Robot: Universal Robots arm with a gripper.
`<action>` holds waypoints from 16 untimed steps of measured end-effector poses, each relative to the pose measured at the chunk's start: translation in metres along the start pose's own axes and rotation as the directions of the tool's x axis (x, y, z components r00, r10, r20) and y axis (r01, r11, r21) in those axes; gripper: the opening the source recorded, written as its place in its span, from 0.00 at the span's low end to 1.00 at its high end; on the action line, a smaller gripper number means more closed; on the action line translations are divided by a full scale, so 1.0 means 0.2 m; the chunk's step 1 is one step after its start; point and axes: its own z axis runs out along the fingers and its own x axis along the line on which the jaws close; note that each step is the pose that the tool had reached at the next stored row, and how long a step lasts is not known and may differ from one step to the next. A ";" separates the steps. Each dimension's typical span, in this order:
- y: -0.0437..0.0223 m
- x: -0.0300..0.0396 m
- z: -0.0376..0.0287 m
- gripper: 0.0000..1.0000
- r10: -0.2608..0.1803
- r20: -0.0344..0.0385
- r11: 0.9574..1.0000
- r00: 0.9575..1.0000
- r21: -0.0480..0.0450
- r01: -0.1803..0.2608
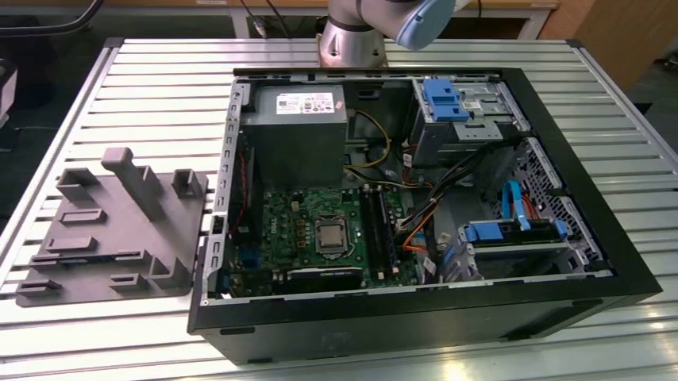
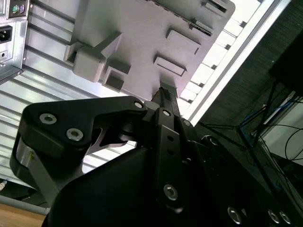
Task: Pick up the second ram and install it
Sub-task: 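Reach for the second ram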
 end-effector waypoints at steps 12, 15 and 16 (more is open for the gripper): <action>-0.019 0.025 0.005 0.11 0.000 0.000 1.000 1.000 0.000 0.000; -0.023 0.030 0.006 0.11 0.000 0.000 1.000 1.000 0.000 0.000; -0.025 0.032 0.007 0.11 0.000 0.000 1.000 1.000 0.000 0.000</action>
